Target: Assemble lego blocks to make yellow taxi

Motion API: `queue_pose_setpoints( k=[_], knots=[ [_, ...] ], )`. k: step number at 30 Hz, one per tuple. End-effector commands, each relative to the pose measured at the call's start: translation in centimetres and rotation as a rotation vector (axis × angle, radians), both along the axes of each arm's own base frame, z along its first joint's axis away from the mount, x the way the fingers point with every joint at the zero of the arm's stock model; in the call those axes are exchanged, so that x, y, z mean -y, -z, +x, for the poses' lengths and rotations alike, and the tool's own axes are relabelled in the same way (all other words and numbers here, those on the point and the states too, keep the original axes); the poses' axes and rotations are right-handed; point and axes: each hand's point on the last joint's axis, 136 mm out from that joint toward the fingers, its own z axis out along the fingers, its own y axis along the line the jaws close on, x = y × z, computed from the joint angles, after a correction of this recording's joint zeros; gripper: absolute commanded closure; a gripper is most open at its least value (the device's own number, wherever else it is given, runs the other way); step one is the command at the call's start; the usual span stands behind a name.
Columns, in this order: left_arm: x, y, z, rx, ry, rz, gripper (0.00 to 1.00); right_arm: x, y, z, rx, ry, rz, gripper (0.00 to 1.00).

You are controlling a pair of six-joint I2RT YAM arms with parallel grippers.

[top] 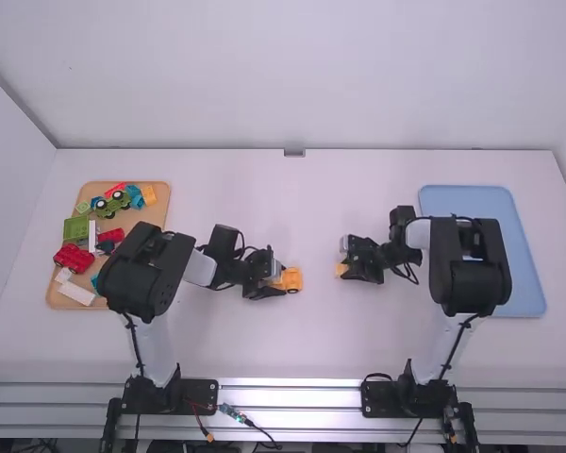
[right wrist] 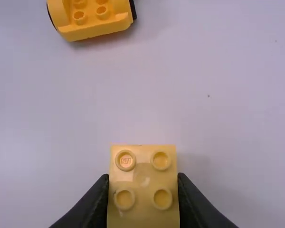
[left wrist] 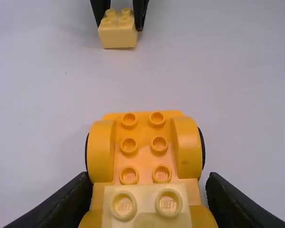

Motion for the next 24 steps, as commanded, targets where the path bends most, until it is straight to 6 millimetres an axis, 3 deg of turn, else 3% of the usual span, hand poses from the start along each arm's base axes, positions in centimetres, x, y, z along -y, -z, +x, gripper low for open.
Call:
queue_pose_setpoints(
  k=[1,10,18,24],
  knots=[
    [0.3,0.1,-0.2,-0.007,0.015,-0.009,0.44,-0.8,-1.3,0.8,0.004,-0.010,0.020,0.75],
    [0.3,-0.1,0.0,0.009,0.015,-0.014,0.44,-4.6,-4.2,0.4,-0.039,-0.119,0.037,0.79],
    [0.3,-0.2,0.5,-0.030,-0.003,-0.011,0.46,-8.2,-5.1,-0.8,-0.031,-0.193,0.030,0.84],
    [0.4,-0.1,0.3,-0.034,0.023,0.007,0.49,-9.4,-6.8,-0.7,0.053,-0.175,0.016,0.92]
  ],
)
